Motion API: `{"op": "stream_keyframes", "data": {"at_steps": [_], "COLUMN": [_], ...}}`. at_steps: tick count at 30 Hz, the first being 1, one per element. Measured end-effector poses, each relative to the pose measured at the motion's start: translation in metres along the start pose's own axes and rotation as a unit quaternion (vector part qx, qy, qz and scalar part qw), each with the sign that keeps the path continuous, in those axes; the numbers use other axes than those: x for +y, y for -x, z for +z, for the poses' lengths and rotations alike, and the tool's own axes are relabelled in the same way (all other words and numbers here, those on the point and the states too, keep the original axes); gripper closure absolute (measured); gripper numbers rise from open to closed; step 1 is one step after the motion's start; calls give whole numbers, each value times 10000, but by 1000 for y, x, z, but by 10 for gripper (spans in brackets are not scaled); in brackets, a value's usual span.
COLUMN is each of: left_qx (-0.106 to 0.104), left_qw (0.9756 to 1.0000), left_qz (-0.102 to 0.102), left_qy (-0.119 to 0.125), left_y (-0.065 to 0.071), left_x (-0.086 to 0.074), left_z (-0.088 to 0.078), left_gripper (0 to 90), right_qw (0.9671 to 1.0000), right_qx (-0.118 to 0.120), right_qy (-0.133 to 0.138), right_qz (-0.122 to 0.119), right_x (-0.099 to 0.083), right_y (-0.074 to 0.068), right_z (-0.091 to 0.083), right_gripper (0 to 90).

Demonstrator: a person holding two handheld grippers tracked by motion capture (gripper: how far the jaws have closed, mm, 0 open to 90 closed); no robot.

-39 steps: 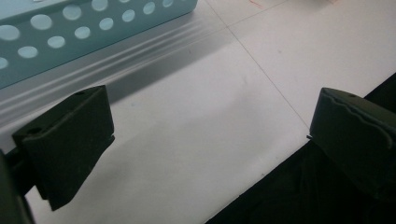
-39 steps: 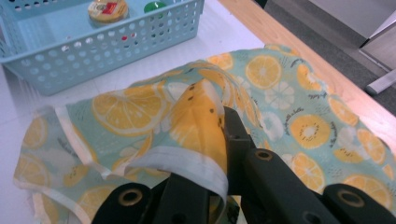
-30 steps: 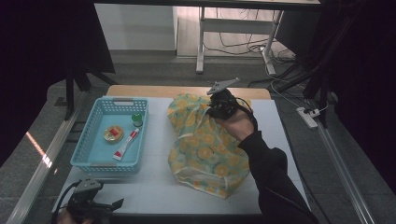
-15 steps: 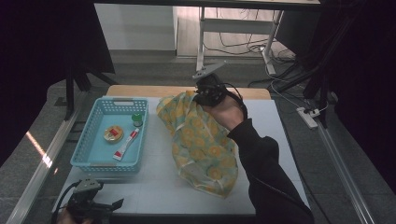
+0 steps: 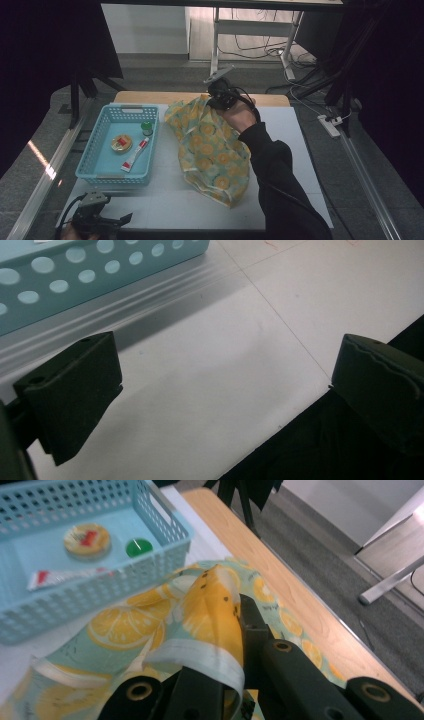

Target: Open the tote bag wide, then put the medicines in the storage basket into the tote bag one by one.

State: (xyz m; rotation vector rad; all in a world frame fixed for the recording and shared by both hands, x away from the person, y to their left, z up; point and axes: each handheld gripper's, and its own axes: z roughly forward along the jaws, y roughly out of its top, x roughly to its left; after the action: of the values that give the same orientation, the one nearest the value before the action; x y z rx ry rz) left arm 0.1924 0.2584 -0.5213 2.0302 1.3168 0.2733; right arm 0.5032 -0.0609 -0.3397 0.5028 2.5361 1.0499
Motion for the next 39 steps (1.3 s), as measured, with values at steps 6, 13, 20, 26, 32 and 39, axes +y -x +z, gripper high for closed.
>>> {"op": "stream_keyframes", "data": {"at_steps": [6,13,20,26,32,39], "left_qx": [5,23,2,-8,-6,-53], "left_qw": [10000,10000,10000,10000,10000,9998], "left_qz": [7,12,0,-15,-12,36], "left_qy": [-12,-12,-21,-4,47,192], "left_y": [0,1,0,0,0,1], "left_x": [0,0,0,0,0,3], "left_z": [0,0,0,0,-1,-6], "left_gripper": [3,2,2,2,0,0], "right_qw": [9997,9992,9986,9974,9972,9963], "right_qx": [207,401,446,551,629,709], "right_qy": [-42,-42,-46,33,115,173], "right_qz": [-138,-37,264,457,378,463], "right_x": [-18,-37,-54,-60,-56,-57], "right_y": [10,15,28,33,30,30], "right_z": [18,38,49,51,46,46], "right_gripper": [898,898,898,898,898,898]}}
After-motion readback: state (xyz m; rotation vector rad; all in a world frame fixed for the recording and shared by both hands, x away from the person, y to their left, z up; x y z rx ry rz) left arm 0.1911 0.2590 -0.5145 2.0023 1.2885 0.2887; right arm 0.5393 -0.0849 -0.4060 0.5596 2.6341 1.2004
